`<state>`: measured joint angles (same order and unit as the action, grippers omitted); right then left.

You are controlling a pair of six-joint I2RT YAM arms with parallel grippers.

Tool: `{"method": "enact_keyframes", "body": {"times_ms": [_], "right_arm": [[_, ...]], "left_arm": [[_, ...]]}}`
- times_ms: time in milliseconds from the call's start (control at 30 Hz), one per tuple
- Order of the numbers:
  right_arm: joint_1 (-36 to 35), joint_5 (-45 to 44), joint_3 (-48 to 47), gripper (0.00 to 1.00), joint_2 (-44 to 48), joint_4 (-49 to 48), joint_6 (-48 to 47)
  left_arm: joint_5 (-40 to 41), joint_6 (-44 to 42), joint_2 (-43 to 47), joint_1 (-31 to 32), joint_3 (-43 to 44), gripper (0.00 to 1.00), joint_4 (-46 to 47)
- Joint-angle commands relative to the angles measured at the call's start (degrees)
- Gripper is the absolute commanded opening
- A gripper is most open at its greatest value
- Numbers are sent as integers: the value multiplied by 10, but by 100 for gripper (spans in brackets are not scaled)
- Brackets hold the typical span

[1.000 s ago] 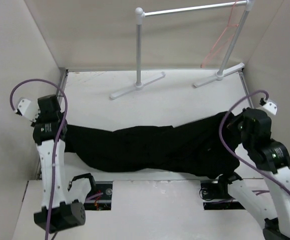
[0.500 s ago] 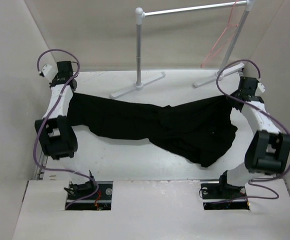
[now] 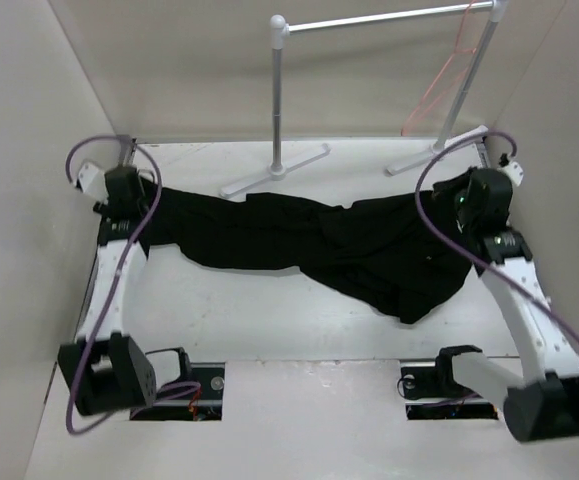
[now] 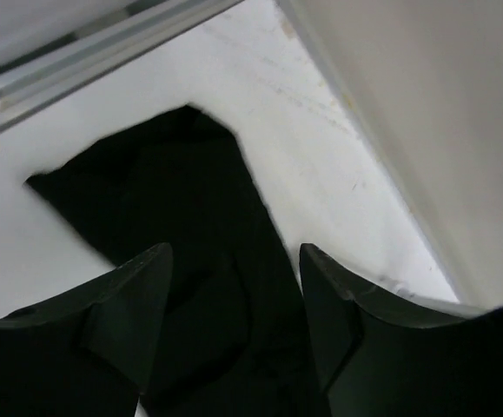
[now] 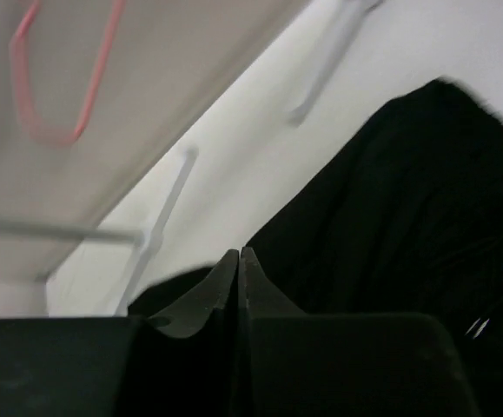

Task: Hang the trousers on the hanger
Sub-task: Flatten out the trousers at the center of the board.

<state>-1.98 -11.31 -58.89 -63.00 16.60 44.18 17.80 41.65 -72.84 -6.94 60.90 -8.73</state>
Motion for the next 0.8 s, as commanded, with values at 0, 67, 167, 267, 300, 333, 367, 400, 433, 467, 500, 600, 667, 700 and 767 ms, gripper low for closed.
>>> {"method": "enact_keyframes", "body": {"times_ms": [0,67,167,267,300,333,367,400,433,467,500,600,667,700,767], "right_arm": [[-72,-10,79,3,70,54,0],[-99,-18,134,5,128,91,6],[-74,-18,189,26,196,132,15],[-5,-12,215,54,224,169,-2],[19,-6,218,61,224,178,-8],[38,2,221,64,222,185,-15],[50,1,224,66,220,188,-16],[57,-5,229,67,213,188,-14],[61,-8,229,68,200,191,-8],[62,-13,232,67,185,186,-5],[64,-13,236,67,164,178,-2],[58,-16,228,67,83,145,-2],[52,1,223,67,42,134,12],[48,4,224,65,26,124,20],[45,11,233,52,-9,99,26]], "left_arm": [[-22,41,30,-53,-132,56,-24],[-64,59,25,-106,-177,57,-3],[-85,77,10,-134,-202,65,65],[-92,80,-54,-131,-182,70,119],[-93,80,-79,-131,-171,70,123],[-93,80,-99,-132,-161,70,123],[-92,80,-126,-132,-147,68,123],[-91,77,-155,-132,-130,62,123],[-90,77,-171,-136,-122,55,123],[-90,80,-188,-138,-112,39,124],[-92,80,-201,-144,-100,25,123],[-80,92,-187,-156,-73,5,102],[-47,87,-155,-158,-62,4,85],[-24,87,-138,-160,-56,4,69],[13,87,-109,-165,-48,3,36]]}}
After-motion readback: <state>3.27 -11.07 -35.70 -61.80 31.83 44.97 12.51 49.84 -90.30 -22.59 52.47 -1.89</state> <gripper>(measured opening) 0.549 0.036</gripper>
